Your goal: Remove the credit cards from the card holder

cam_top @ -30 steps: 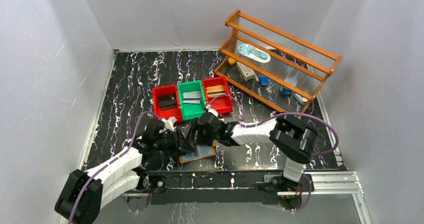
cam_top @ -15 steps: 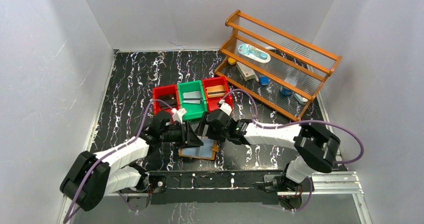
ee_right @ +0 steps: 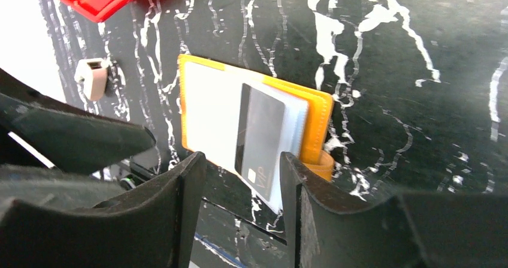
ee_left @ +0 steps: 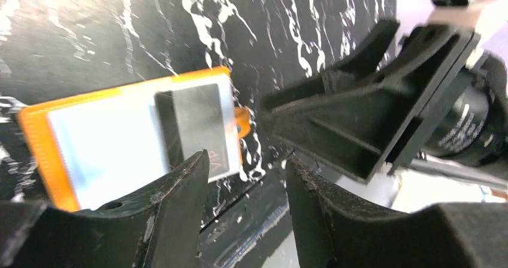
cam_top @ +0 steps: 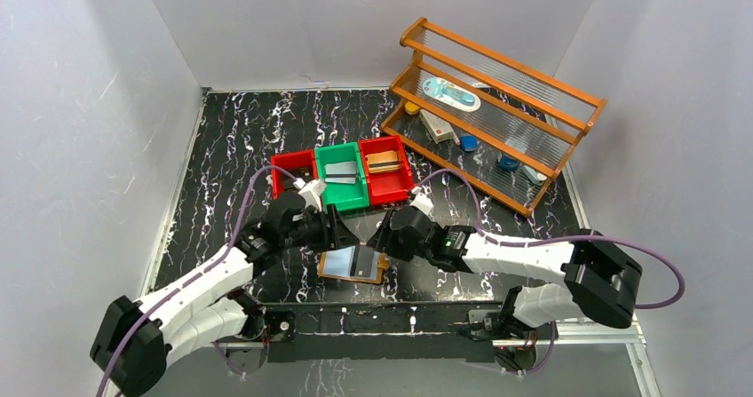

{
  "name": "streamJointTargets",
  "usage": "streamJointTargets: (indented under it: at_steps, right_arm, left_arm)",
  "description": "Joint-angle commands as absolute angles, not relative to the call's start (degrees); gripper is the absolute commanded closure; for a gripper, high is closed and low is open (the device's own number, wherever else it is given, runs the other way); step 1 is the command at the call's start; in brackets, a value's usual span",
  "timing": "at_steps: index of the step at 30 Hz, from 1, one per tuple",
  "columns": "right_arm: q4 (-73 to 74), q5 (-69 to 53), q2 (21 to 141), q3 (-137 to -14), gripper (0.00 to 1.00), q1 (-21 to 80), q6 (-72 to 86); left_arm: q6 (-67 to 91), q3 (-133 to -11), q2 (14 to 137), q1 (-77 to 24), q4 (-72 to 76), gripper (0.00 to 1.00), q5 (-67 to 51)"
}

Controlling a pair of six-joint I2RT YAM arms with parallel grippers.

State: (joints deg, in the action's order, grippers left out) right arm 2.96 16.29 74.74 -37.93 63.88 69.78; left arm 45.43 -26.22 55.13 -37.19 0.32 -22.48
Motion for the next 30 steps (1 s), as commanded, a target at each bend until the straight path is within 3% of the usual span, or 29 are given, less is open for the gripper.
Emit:
streamJointTargets:
  at_steps: [1, 14, 30]
  right_arm:
    - [-4.73, 11.22, 77.02, -39.02, 0.46, 64.24, 67.52]
    - [-8.97, 8.62, 85.68, -35.8, 0.53, 64.16, 69.34]
    - [-9.68, 9.3, 88.53, -28.17, 0.64, 63.97, 76.81]
  left_arm:
    - [42.17, -30.04, 52.97, -36.83, -12.53, 0.5, -8.9]
    - [41.37, -29.61, 59.17, -36.74, -7.18, 0.4, -15.08]
    - [41.58, -26.45, 68.97, -36.76, -0.06, 0.4, -22.79]
